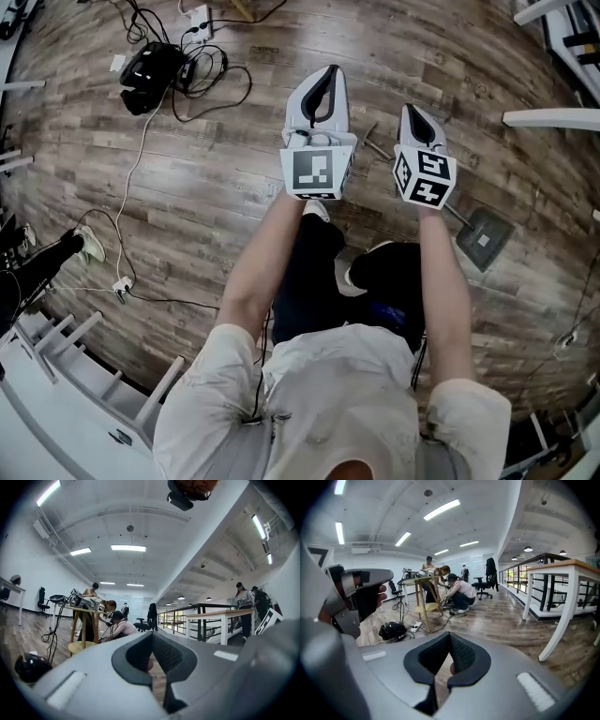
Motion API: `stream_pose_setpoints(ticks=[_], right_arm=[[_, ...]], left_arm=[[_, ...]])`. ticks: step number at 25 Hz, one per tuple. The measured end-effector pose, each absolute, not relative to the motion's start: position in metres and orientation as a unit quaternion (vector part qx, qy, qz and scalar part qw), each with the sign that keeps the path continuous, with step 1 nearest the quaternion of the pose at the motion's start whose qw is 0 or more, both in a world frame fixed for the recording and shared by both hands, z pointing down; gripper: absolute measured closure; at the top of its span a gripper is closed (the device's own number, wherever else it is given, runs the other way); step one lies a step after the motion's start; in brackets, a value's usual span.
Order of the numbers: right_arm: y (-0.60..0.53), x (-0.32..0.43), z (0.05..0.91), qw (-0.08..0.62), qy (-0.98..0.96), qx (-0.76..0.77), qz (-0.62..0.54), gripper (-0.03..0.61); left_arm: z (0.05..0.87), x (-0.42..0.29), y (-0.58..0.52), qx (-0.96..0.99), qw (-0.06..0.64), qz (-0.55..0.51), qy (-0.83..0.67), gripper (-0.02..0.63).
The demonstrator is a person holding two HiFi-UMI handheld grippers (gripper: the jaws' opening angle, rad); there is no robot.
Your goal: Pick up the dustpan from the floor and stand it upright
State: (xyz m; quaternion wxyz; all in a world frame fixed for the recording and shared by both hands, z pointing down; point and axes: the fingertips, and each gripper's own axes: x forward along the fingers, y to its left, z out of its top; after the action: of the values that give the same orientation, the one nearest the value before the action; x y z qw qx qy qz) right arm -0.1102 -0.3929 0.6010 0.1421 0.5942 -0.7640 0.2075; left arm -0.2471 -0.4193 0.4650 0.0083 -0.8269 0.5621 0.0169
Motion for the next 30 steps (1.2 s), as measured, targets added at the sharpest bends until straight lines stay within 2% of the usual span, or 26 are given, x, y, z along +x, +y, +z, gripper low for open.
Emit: stream_pose_setpoints(ticks=[10,15,22,24,30], right_arm=[[-0.412,-0.119,0.999,0.234,-0.688,0.608,0.321,0.572],[-0.418,-0.128,1.169,0.276,-0.649,0.604,0.372,0.572],[-0.429,-0.134,1.333,0.298,-0.593,0.598,0.450,0.570],[-0.432,-0.133,1.368,0.304,-0.580,0.590,0.472,0.517],[-0.442,-0.134,1.447,0.323,-0.540,0.575,0.523,0.477]], left_arm=[[0.774,-0.267,-0.438,-0.832,0.040,0.042,0.552,0.594],[0.909,-0.268,-0.452,-0.838,0.042,0.053,0.541,0.594],[1.040,-0.273,-0.471,-0.847,0.053,0.045,0.528,0.594],[1.066,-0.273,-0.476,-0.848,0.046,0.044,0.526,0.594],[1.110,-0.270,-0.492,-0.852,0.041,0.039,0.521,0.594]])
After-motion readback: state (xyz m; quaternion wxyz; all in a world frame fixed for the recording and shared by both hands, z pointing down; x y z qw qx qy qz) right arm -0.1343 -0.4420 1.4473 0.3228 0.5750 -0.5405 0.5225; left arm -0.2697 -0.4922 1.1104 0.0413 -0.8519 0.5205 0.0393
